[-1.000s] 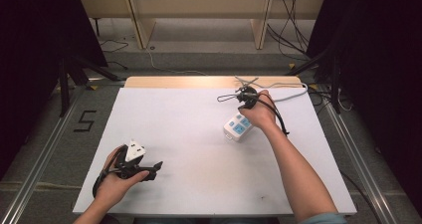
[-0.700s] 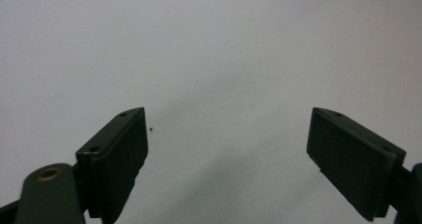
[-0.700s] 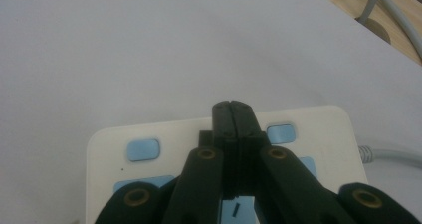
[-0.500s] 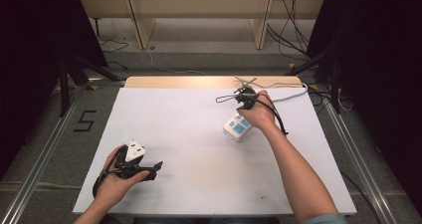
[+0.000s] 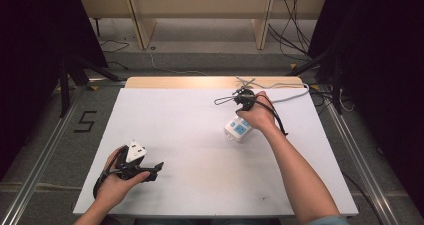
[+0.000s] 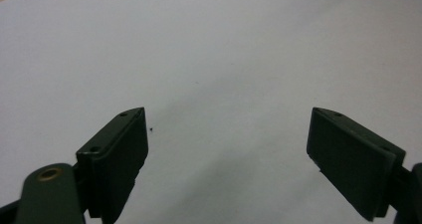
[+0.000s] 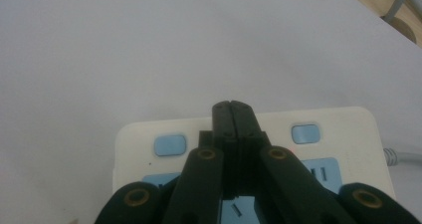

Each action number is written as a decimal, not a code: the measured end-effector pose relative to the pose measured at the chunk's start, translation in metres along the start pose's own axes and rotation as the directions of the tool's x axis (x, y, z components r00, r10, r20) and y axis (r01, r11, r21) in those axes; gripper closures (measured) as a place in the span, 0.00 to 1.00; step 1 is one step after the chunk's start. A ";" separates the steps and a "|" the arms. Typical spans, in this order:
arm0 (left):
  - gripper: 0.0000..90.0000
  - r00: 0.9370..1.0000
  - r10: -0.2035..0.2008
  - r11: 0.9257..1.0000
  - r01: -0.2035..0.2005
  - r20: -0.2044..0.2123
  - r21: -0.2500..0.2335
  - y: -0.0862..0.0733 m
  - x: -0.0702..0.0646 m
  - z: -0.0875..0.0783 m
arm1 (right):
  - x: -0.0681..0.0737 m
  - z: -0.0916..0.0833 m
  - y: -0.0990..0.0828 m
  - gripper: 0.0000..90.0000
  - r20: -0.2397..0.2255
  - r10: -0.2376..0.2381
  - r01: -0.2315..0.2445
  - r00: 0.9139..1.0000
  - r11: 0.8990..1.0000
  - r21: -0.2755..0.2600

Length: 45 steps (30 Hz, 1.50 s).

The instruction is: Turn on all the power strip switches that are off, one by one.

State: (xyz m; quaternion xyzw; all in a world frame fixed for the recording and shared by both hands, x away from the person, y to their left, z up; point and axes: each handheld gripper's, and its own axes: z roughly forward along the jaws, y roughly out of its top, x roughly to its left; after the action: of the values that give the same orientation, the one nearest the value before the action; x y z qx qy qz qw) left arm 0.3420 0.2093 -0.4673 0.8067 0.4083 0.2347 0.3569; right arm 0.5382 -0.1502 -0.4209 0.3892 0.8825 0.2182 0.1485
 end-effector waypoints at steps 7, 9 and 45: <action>0.18 1.000 0.003 1.000 -0.003 -0.002 0.001 0.000 0.001 0.000 | 0.003 -0.001 0.002 1.00 -0.007 -0.010 0.010 1.000 1.000 0.007; 0.18 1.000 0.004 1.000 -0.004 -0.003 0.001 0.000 0.001 0.000 | 0.004 -0.001 0.003 1.00 -0.010 -0.019 0.019 1.000 1.000 0.007; 0.18 1.000 0.003 1.000 -0.003 -0.002 -0.004 0.000 0.000 0.000 | 0.018 0.007 0.007 1.00 -0.073 -0.022 0.029 0.997 0.995 0.096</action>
State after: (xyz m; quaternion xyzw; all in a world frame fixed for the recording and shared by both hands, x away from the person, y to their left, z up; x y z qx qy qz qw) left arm 0.3418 0.2094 -0.4669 0.8063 0.4072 0.2368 0.3577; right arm 0.5337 -0.1306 -0.4247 0.3764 0.9018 0.1870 0.1003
